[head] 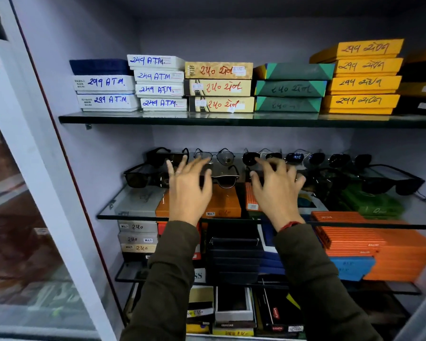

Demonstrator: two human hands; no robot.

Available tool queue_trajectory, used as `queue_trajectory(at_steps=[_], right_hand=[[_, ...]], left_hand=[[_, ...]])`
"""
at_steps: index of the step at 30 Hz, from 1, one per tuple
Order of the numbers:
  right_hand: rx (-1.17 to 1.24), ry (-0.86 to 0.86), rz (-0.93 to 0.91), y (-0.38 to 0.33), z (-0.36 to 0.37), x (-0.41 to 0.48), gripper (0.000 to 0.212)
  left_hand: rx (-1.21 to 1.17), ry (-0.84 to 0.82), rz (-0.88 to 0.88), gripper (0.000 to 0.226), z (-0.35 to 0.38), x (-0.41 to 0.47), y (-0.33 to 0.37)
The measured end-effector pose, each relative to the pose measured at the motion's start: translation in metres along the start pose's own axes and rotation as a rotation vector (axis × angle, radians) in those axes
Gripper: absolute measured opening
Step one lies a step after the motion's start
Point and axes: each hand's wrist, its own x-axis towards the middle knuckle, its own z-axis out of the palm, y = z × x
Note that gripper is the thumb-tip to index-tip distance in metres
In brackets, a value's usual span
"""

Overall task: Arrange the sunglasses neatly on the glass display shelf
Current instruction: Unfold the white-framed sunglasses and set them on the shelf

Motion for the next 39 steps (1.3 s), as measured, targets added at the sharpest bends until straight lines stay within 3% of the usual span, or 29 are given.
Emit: queue_trajectory(at_steps=[3, 6, 13, 19, 25, 29, 39], right_hand=[[-0.029, -0.286, 0.054, 0.011, -0.001, -0.001, 0.054], [-0.043, -0.391, 0.007, 0.023, -0.003, -0.005, 0.056], [-0.015, -0.413, -0.029, 0.032, -0.013, -0.004, 0.056], [0.026, -0.178, 0.003, 0.053, -0.030, -0.006, 0.058], [-0.080, -0.352, 0.179, 0.114, -0.049, -0.002, 0.060], [-0.112, -0.396, 0.126, 0.123, -0.048, 0.000, 0.062], [-0.094, -0.401, 0.085, 0.131, -0.056, 0.001, 0.062]], left_hand=[[0.160, -0.357, 0.043, 0.052, 0.005, -0.001, 0.002], [0.130, -0.505, 0.027, 0.054, 0.010, -0.005, 0.001], [0.086, -0.491, 0.003, 0.051, 0.005, -0.004, 0.009], [0.086, -0.456, -0.025, 0.053, 0.004, -0.003, 0.018], [0.062, -0.449, 0.113, 0.057, 0.021, -0.008, 0.066], [0.131, -0.532, 0.234, 0.059, 0.047, -0.009, 0.098], [0.245, -0.588, 0.218, 0.062, 0.045, -0.005, 0.100]])
